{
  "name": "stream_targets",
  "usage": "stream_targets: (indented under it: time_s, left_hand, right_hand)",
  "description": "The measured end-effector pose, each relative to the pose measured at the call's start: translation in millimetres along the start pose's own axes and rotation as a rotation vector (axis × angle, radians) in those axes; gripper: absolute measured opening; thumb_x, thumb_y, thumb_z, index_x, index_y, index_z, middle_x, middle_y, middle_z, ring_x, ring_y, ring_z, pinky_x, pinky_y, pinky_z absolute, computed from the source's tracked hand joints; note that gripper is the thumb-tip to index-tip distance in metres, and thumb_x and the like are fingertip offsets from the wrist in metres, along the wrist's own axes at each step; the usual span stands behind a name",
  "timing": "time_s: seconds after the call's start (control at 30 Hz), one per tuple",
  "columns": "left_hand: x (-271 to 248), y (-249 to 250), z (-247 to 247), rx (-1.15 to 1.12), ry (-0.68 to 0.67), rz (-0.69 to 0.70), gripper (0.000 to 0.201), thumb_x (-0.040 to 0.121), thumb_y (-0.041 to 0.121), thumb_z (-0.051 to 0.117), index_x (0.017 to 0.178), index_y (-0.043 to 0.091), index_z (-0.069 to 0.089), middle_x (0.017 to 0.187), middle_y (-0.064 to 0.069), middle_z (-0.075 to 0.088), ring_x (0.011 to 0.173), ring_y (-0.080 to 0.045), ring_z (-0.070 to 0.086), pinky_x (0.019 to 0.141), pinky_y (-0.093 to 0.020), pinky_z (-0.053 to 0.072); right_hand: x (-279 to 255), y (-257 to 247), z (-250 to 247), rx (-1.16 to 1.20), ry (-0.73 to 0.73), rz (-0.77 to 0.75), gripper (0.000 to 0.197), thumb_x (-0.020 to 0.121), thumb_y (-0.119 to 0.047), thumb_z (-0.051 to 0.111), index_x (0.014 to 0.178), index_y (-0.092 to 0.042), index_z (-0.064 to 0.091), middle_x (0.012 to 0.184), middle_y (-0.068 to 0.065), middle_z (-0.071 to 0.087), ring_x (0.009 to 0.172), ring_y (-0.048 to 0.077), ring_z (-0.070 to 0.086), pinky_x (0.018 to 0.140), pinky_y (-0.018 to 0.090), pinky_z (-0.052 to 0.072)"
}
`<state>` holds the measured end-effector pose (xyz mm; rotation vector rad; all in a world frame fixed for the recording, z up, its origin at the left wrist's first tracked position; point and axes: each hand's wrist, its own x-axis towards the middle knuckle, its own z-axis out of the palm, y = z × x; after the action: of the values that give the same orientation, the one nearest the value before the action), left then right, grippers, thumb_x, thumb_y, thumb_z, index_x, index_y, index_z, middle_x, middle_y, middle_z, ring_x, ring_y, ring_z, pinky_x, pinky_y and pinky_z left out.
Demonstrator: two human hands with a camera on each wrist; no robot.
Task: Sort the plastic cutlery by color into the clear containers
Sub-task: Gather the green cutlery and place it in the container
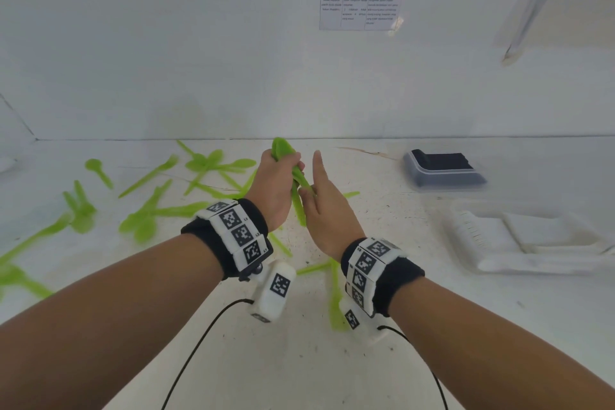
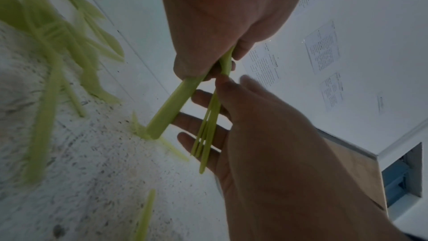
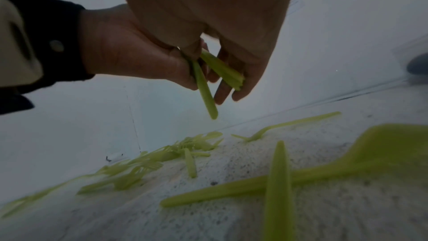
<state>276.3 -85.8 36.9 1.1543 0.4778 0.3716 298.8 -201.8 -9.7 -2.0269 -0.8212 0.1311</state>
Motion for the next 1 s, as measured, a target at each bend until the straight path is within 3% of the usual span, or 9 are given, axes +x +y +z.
stream_targets:
  time_s: [0.1,0.17,0.23,0.33,0.47,0.57,0.7,0.9,1.0]
  left_hand:
    - [-3,1,4,-0.034,-0.008,-0.022,0.029,0.102,0.024,0.062,0.122,0.008,0.049,0.096,-0.005,0.052,0.087,-0.017,0.054,0.085,-0.036,0.049]
    - [-5,3,4,-0.058,-0.047,-0.046,0.039,0.099,0.028,0.067,0.123,0.006,0.047,0.094,-0.004,0.052,0.084,-0.016,0.056,0.081,-0.035,0.052]
    - [-7,4,1,-0.088,-0.085,-0.063,0.034,0.101,0.027,0.065,0.123,0.008,0.048,0.096,-0.005,0.056,0.084,-0.017,0.058,0.081,-0.036,0.055]
    - [-10,4,-4,-0.071,-0.085,-0.055,0.035,0.105,0.023,0.057,0.131,0.001,0.05,0.114,-0.018,0.063,0.102,-0.026,0.064,0.102,-0.048,0.054]
    - [-13,2,-8,-0.066,-0.079,-0.03,0.034,0.104,0.021,0.057,0.131,-0.001,0.053,0.131,-0.027,0.063,0.114,-0.03,0.068,0.101,-0.055,0.053]
    - [-13,2,-10,-0.089,-0.076,-0.014,0.033,0.104,0.019,0.057,0.131,0.0,0.053,0.12,-0.023,0.066,0.111,-0.027,0.068,0.101,-0.056,0.054]
    - [-14,3,-12,-0.085,-0.094,-0.036,0.032,0.107,0.015,0.051,0.134,-0.001,0.049,0.118,-0.02,0.064,0.111,-0.027,0.066,0.103,-0.052,0.053]
    - [-11,3,-9,-0.079,-0.029,-0.03,0.029,0.1,0.0,0.04,0.129,0.004,0.044,0.106,-0.017,0.061,0.093,-0.028,0.064,0.094,-0.05,0.053]
    - [-10,1,-10,-0.088,-0.011,-0.02,0.026,0.098,0.004,0.044,0.124,0.008,0.046,0.1,-0.015,0.062,0.092,-0.034,0.063,0.099,-0.066,0.048]
  right_hand:
    - [-3,-2,-3,-0.014,0.112,-0.065,0.051,0.108,-0.031,0.036,0.157,-0.042,0.023,0.116,0.0,0.062,0.097,0.015,0.059,0.084,0.041,0.052]
    - [-3,-1,-5,-0.035,0.144,-0.085,0.047,0.107,-0.025,0.038,0.152,-0.04,0.039,0.108,0.002,0.064,0.097,0.016,0.057,0.085,0.043,0.051]
    - [-4,1,-8,-0.037,0.178,-0.102,0.047,0.106,-0.019,0.045,0.148,-0.039,0.049,0.095,0.003,0.063,0.091,0.017,0.057,0.083,0.04,0.05]
    - [-4,3,-11,0.02,0.225,-0.097,0.041,0.104,-0.024,0.054,0.14,-0.043,0.058,0.087,0.002,0.06,0.082,0.017,0.058,0.081,0.034,0.051]
    - [-2,2,-5,0.183,0.243,-0.033,0.034,0.1,-0.03,0.063,0.133,-0.039,0.065,0.097,0.0,0.067,0.089,0.015,0.066,0.084,0.025,0.052]
    - [-3,-3,-5,0.369,0.253,0.013,0.029,0.099,-0.027,0.065,0.127,-0.034,0.07,0.105,-0.009,0.074,0.089,0.01,0.069,0.08,0.019,0.053]
    - [-4,-4,-6,0.396,0.255,0.005,0.025,0.1,-0.024,0.064,0.123,-0.029,0.074,0.109,-0.013,0.075,0.086,0.003,0.069,0.077,0.014,0.051]
    - [-6,-6,0,0.284,0.202,-0.032,0.027,0.098,-0.028,0.067,0.124,-0.028,0.072,0.112,-0.011,0.071,0.099,0.003,0.068,0.086,0.012,0.051]
    - [-6,-6,6,0.237,0.212,-0.073,0.028,0.096,-0.021,0.069,0.124,-0.023,0.069,0.121,-0.011,0.068,0.102,0.003,0.067,0.089,0.021,0.056]
